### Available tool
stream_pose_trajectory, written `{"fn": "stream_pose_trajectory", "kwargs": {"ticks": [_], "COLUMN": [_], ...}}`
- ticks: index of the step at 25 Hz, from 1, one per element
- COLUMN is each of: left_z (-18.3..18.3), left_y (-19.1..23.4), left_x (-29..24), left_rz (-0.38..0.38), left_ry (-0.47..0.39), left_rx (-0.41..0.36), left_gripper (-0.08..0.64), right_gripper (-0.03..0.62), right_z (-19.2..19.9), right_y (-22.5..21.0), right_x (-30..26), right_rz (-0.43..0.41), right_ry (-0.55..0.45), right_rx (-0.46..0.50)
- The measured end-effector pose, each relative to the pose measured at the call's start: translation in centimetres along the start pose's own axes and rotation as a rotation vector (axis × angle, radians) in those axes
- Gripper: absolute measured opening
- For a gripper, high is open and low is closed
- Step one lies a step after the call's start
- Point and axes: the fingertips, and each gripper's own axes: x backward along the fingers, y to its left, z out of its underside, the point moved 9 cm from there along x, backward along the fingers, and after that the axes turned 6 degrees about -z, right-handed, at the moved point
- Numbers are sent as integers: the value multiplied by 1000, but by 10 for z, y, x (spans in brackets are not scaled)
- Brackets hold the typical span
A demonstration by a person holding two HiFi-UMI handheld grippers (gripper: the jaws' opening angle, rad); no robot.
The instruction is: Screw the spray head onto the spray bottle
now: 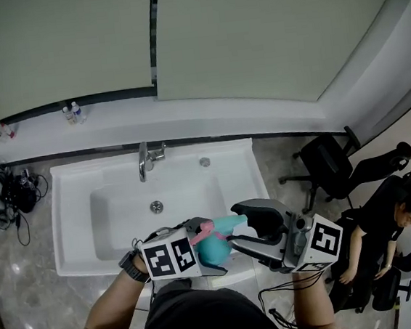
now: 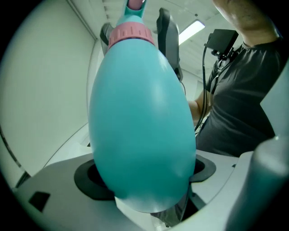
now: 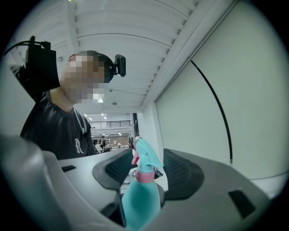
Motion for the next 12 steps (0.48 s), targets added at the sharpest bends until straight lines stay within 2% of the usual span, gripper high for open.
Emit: {"fn": "stream_pose_trajectory", "kwargs": {"ticks": [3, 7, 9, 12], "left_z": [4, 3, -2, -12], "left_y": [-36, -105, -148, -210], "left_x": [-2, -13, -29, -57], "left_rz": [-95, -232, -258, -247], "left_ry": [-6, -33, -39, -49], "left_rx": [27, 78, 89, 116], "left_gripper": [449, 449, 449, 449], "right_gripper": [193, 177, 123, 22], "right_z": [10, 35, 49, 62], "right_y": [41, 120, 163, 217], "right_x": [35, 84, 106, 140], "right_rz": [98, 88, 74, 78], "right_ry": [-25, -6, 24, 21], "right_rx": [5, -7, -6, -46]}}
